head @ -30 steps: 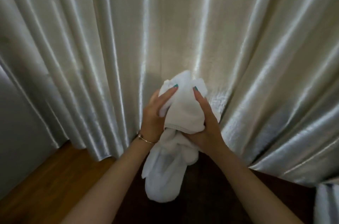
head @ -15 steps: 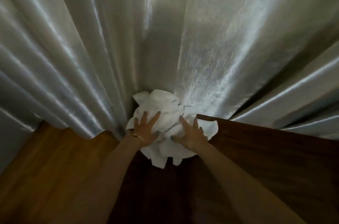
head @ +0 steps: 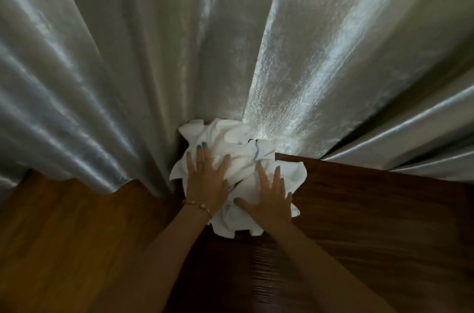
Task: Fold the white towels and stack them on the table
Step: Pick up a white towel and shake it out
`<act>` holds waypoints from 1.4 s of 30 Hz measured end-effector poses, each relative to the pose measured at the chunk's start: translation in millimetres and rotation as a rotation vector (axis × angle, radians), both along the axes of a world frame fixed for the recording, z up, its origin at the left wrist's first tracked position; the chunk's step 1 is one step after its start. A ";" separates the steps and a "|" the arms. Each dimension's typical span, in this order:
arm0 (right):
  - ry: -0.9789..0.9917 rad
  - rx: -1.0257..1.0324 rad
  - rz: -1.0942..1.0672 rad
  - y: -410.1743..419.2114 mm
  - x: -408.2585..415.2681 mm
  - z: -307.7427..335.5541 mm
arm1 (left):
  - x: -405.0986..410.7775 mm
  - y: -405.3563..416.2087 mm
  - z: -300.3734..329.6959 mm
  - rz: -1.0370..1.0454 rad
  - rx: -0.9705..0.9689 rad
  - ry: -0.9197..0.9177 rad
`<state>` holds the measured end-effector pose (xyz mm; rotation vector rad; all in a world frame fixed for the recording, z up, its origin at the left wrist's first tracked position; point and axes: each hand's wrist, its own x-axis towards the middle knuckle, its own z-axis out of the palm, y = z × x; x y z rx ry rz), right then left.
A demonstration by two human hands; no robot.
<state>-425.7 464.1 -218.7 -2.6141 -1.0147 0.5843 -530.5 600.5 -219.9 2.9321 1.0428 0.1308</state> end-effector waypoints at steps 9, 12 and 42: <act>-0.044 -0.041 -0.128 -29.9 20.8 14.0 | 22.0 5.7 1.1 -0.135 -0.276 0.335; -0.123 0.084 -0.292 -43.8 34.8 49.4 | 39.2 -9.7 46.1 -0.047 -0.247 0.150; 0.416 0.681 -0.069 -258.3 180.3 315.1 | 169.9 -172.7 374.3 0.013 -0.373 -0.835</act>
